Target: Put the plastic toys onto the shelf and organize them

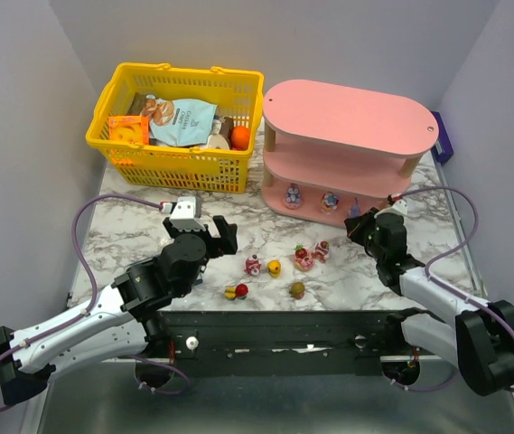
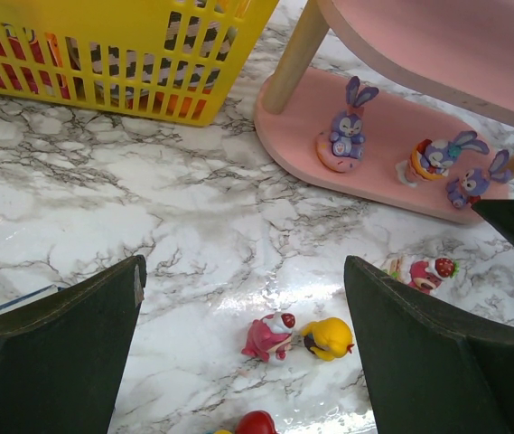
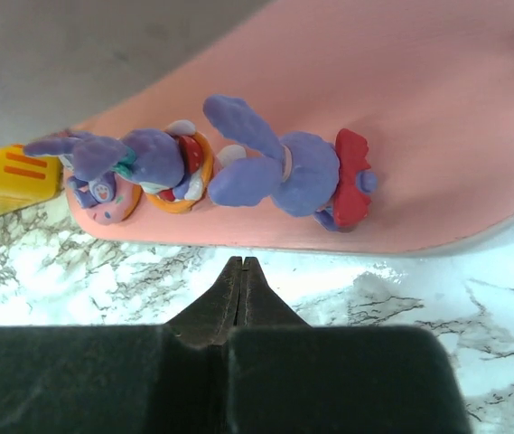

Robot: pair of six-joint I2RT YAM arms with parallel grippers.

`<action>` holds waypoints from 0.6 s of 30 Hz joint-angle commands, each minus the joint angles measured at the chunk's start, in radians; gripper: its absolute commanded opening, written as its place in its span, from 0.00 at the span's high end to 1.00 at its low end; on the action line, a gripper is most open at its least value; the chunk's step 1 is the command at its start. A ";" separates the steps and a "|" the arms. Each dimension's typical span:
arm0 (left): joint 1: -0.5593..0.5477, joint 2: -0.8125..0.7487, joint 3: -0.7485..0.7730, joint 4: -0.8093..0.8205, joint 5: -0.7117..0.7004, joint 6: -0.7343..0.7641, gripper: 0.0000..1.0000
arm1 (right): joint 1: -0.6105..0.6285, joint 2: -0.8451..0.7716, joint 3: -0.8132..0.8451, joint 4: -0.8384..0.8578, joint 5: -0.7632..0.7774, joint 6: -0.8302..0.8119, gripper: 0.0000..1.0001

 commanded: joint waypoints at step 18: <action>0.014 0.005 -0.010 0.030 0.029 0.010 0.01 | 0.002 0.081 -0.147 0.263 0.051 0.134 0.99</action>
